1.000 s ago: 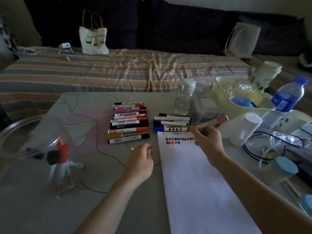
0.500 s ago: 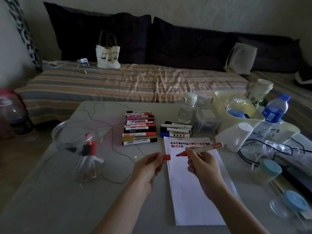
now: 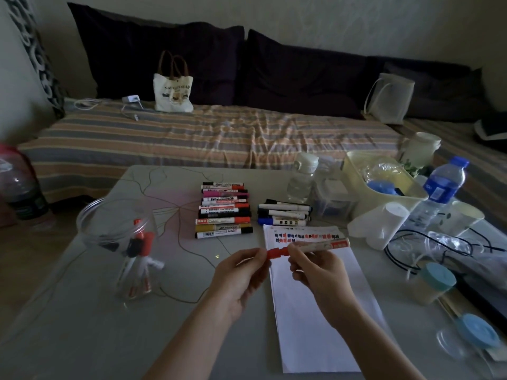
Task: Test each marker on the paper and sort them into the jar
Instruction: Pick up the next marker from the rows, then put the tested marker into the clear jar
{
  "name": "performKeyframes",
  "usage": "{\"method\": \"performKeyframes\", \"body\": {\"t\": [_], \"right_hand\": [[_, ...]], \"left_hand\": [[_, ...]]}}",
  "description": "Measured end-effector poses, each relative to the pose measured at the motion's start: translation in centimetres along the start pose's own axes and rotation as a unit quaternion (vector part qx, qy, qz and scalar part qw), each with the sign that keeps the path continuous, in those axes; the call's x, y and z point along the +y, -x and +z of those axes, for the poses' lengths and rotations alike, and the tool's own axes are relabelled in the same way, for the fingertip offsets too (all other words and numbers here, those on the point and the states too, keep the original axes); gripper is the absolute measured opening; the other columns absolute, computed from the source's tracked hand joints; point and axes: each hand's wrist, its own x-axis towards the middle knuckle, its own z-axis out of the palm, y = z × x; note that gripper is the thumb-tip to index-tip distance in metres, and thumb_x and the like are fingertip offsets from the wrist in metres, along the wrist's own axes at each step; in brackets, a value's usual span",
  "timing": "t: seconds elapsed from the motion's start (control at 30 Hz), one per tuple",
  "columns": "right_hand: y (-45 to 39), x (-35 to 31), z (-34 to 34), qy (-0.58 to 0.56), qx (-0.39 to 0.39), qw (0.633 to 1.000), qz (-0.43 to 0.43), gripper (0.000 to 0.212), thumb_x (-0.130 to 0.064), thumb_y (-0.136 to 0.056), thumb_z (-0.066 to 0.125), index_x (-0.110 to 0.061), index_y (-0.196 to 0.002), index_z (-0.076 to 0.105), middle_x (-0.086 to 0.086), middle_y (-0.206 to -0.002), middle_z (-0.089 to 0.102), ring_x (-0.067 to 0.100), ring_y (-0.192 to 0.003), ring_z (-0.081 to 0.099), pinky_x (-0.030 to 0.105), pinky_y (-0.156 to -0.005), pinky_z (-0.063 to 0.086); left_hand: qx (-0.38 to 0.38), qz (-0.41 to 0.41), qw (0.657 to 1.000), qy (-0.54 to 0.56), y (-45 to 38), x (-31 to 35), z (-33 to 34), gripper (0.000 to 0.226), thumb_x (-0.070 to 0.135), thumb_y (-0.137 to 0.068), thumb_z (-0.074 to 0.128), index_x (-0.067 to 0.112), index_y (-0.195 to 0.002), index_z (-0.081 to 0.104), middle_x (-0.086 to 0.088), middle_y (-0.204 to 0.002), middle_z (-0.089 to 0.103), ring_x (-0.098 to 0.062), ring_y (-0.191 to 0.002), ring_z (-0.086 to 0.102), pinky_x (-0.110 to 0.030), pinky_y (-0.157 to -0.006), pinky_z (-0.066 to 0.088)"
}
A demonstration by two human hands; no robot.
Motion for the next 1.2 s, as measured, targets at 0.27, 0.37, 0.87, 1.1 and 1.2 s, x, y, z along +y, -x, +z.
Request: {"method": "performKeyframes", "body": {"t": [0.27,0.37,0.87,1.1,1.2], "right_hand": [[0.0,0.2,0.0,-0.024,-0.045,0.998,0.037,0.019,-0.016,-0.084,0.071,0.002,-0.092,0.067,0.008,-0.069,0.066,0.017,-0.064,0.061,0.029,-0.071,0.055],[-0.1,0.3,-0.2,-0.061,-0.081,0.992,0.075,0.026,-0.016,-0.085,0.069,0.008,-0.094,0.064,0.010,-0.070,0.058,0.016,-0.063,0.053,0.026,-0.065,0.049],[-2.8,-0.7,-4.5,0.401,-0.144,0.905,-0.018,0.009,-0.023,-0.092,0.063,-0.022,-0.089,0.071,-0.003,-0.077,0.070,0.005,-0.063,0.063,0.017,-0.061,0.050],[-7.6,1.6,-4.6,0.516,-0.054,0.839,-0.162,0.014,-0.019,-0.090,0.066,-0.023,-0.103,0.070,-0.006,-0.093,0.070,0.000,-0.068,0.059,0.011,-0.062,0.049],[-12.2,1.5,-4.8,0.521,0.050,0.828,-0.201,0.019,-0.022,-0.088,0.070,-0.022,-0.107,0.074,0.000,-0.101,0.073,0.012,-0.078,0.063,0.028,-0.072,0.055]], "left_hand": [[-0.006,0.075,0.994,-0.080,0.5,-0.4,0.6,0.010,0.012,-0.083,0.073,0.009,-0.092,0.073,-0.005,-0.083,0.076,-0.014,-0.079,0.073,-0.021,-0.072,0.056],[0.002,0.114,0.986,-0.118,0.7,-0.9,0.6,0.005,0.012,-0.081,0.075,0.012,-0.086,0.074,-0.003,-0.079,0.076,-0.015,-0.078,0.073,-0.021,-0.072,0.055],[-0.001,0.158,0.960,-0.231,-2.3,1.5,-1.2,0.018,0.001,-0.081,0.072,0.018,-0.087,0.071,0.006,-0.092,0.074,-0.007,-0.080,0.067,-0.016,-0.067,0.050],[0.051,0.233,0.872,-0.428,-5.7,-0.1,-2.2,0.031,0.008,-0.086,0.068,0.025,-0.110,0.062,0.009,-0.117,0.059,-0.006,-0.093,0.060,-0.015,-0.070,0.045],[0.105,0.294,0.783,-0.537,-6.9,0.4,-3.9,0.039,0.003,-0.085,0.064,0.024,-0.118,0.058,0.005,-0.126,0.048,-0.017,-0.101,0.057,-0.019,-0.069,0.040]]}}
